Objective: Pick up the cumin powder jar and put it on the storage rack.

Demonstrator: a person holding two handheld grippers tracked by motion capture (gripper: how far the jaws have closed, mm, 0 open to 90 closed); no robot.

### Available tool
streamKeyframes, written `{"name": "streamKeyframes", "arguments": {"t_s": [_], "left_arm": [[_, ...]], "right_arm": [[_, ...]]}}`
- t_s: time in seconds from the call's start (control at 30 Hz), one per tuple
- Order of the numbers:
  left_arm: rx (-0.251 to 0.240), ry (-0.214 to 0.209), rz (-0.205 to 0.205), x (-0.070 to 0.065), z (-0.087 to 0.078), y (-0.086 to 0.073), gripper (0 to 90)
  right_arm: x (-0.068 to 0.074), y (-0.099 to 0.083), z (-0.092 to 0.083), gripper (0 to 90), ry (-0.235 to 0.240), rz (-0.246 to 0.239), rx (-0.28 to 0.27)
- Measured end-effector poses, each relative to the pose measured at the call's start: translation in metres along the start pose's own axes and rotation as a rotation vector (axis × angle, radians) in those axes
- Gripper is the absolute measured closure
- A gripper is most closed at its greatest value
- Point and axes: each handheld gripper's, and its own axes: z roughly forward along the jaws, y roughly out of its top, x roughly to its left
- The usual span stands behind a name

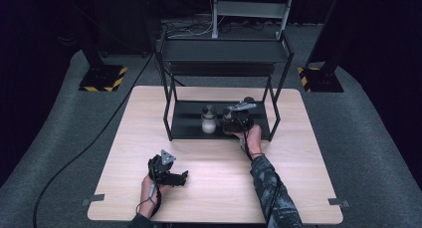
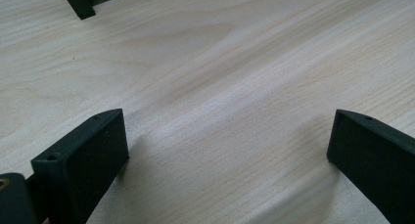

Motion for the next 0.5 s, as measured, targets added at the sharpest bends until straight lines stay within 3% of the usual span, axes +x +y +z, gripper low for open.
{"name": "streamKeyframes", "arguments": {"t_s": [0.5], "left_arm": [[0.000,0.000,0.000,0.0000,0.0000,0.0000,1.1]], "right_arm": [[-0.0081,-0.0055,0.0049,30.4,0.021,0.007,-0.011]]}}
